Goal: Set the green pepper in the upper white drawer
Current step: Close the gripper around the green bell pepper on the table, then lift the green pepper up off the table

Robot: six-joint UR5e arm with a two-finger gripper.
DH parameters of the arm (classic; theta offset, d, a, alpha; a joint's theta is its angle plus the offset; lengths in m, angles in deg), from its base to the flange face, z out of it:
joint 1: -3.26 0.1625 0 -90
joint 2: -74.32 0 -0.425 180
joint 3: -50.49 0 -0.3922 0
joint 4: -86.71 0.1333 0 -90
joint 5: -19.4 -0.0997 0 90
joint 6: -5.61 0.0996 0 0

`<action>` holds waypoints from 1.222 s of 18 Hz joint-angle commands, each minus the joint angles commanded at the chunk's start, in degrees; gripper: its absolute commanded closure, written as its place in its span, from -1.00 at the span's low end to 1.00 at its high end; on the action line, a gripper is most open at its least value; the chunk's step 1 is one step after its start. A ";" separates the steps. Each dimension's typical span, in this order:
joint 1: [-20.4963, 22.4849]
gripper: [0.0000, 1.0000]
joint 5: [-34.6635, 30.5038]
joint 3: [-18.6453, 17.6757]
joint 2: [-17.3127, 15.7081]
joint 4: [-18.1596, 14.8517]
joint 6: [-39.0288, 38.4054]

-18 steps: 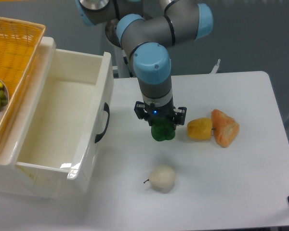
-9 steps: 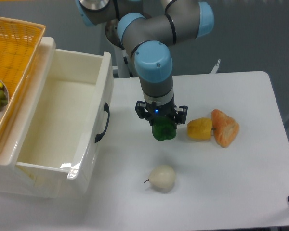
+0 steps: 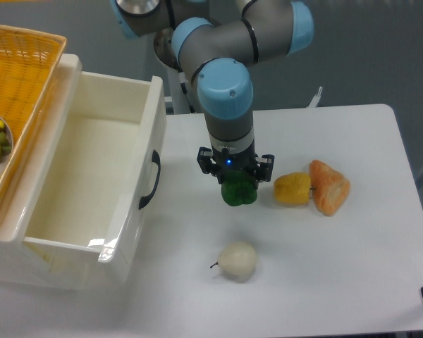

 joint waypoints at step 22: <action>2.73 -0.07 17.58 1.76 -8.35 -1.84 -22.67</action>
